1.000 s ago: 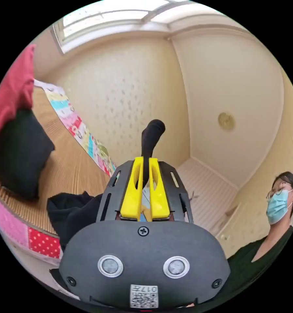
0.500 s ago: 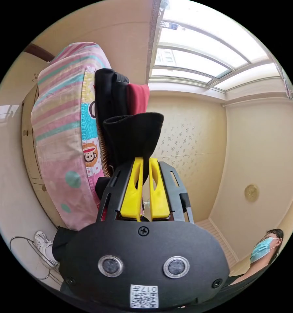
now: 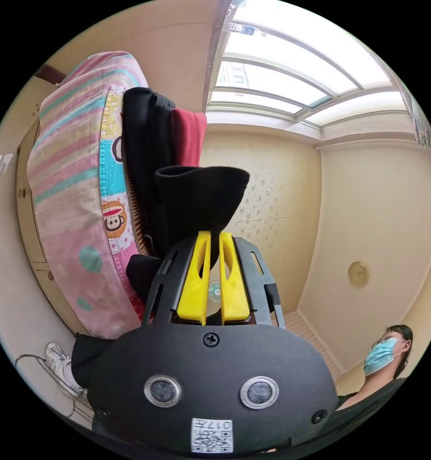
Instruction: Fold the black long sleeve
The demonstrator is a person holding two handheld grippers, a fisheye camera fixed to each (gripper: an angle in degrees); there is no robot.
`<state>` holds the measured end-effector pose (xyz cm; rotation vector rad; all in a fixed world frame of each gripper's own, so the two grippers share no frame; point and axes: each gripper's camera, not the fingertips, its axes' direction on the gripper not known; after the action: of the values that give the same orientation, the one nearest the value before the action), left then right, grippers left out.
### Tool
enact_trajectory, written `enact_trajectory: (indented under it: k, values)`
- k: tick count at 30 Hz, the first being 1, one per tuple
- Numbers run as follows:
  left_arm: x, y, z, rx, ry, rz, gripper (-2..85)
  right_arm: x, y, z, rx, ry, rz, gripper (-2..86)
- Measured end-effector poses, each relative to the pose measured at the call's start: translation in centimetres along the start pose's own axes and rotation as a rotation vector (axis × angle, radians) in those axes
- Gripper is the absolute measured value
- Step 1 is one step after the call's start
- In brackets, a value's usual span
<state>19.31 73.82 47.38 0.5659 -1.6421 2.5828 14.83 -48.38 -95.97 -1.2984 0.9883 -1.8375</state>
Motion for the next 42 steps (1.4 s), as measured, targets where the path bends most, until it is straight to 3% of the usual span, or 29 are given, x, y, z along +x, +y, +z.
enact_trajectory:
  k: [5,6,12,15,16,19,22,24,26,28,30,34,36,42]
  values:
    - [-0.5,2.2,0.7,0.056,0.031,-0.026,3.1,-4.8,6.1,13.0,-0.502,-0.294,-0.078,4.1]
    - [0.2,2.3,1.5,0.054,0.024,-0.012,3.1,-5.2,7.1,13.6,-0.528,-0.319,-0.078,4.2]
    - [11.4,6.1,14.5,-0.189,0.057,0.302,3.1,-2.4,10.8,7.6,-0.401,-0.470,0.149,6.0]
    - [16.6,15.0,25.9,-0.542,0.129,0.477,4.8,1.1,11.1,3.0,-0.379,-0.418,0.207,8.4]
    - [17.2,19.4,29.9,-0.705,0.114,0.548,6.4,3.4,11.3,0.9,-0.356,-0.400,0.262,9.4]
    - [14.1,29.3,34.6,-0.964,0.002,0.614,12.3,9.9,13.1,-4.1,-0.260,-0.355,0.428,11.0]
    - [7.7,35.2,33.1,-0.986,-0.067,0.535,12.7,16.6,16.0,-6.1,-0.312,-0.345,0.582,13.9]
    - [3.3,37.3,31.7,-1.002,-0.090,0.434,12.9,19.9,17.9,-6.7,-0.294,-0.462,0.664,14.6]
    - [-0.3,38.5,29.8,-0.996,-0.094,0.365,12.8,23.0,19.6,-7.6,-0.163,-0.647,0.783,14.8]
    - [-4.0,39.3,27.5,-0.983,-0.119,0.316,12.5,23.8,19.6,-8.4,-0.070,-0.690,0.844,14.3]
    - [-3.5,39.7,27.1,-0.985,-0.006,0.337,11.9,23.5,18.1,-9.0,-0.030,-0.650,0.850,12.5]
    - [-2.4,42.3,28.5,-1.053,-0.131,0.481,10.8,22.7,13.2,-7.3,-0.184,-0.455,0.992,5.4]
    - [-3.1,43.2,29.1,-1.093,-0.106,0.458,10.8,21.4,8.9,-7.8,-0.143,-0.428,0.942,4.4]
    - [-3.3,43.3,29.1,-1.072,-0.099,0.449,10.8,13.5,-9.9,-14.1,0.081,-0.469,0.342,3.1]
